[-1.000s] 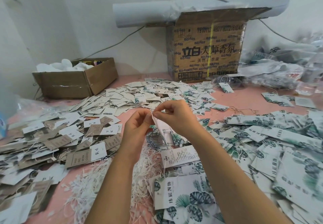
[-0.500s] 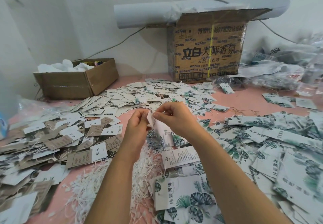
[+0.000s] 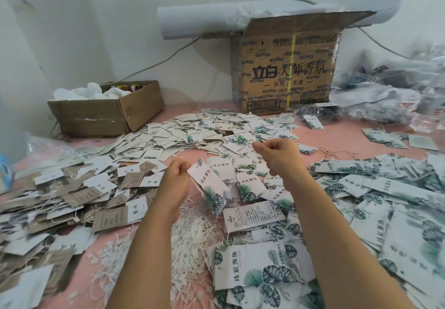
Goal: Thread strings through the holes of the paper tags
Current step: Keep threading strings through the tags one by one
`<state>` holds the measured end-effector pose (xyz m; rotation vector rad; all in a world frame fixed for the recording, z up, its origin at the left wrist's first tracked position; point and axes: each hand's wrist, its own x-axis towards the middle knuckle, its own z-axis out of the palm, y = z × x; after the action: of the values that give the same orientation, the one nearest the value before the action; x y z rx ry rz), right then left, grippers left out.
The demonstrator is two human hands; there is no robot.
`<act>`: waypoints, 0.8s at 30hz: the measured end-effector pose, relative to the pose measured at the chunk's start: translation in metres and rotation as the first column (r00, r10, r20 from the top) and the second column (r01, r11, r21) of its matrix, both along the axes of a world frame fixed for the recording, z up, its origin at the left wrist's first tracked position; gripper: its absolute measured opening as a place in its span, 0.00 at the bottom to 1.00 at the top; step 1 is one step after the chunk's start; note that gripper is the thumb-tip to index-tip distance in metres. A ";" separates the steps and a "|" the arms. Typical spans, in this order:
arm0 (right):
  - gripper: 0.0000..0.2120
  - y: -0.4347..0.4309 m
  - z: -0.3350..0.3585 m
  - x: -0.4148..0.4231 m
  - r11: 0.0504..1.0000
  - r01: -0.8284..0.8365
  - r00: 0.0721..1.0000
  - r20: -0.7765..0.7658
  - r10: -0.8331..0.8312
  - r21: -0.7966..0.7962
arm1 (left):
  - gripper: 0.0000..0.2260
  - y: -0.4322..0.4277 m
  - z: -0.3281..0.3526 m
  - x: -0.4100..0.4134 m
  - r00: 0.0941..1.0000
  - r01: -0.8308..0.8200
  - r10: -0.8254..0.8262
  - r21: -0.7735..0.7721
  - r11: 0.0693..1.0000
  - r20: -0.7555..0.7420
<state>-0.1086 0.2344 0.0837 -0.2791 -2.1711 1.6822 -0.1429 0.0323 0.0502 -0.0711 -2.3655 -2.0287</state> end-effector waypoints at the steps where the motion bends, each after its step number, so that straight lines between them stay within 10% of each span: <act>1: 0.15 0.002 0.000 0.000 0.999 0.027 1.000 -0.010 -0.027 -0.033 | 0.05 -0.001 0.000 0.000 1.000 -0.017 0.017 -0.028 0.999 0.008; 8: 0.08 -0.010 0.004 -0.001 0.999 -0.028 0.993 -0.112 0.023 -0.046 | 0.10 -0.002 0.006 0.005 0.991 -0.040 0.019 -0.159 0.986 -0.132; 24: 0.07 -0.049 0.010 0.004 0.914 -0.340 0.911 -0.165 0.379 0.222 | 0.07 0.023 0.023 0.024 0.938 0.221 -0.167 0.153 0.963 -0.302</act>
<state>-0.1042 0.1855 0.0941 0.3578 -2.3019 1.5815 -0.1186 0.0553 0.0733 -0.5768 -2.0572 -2.1374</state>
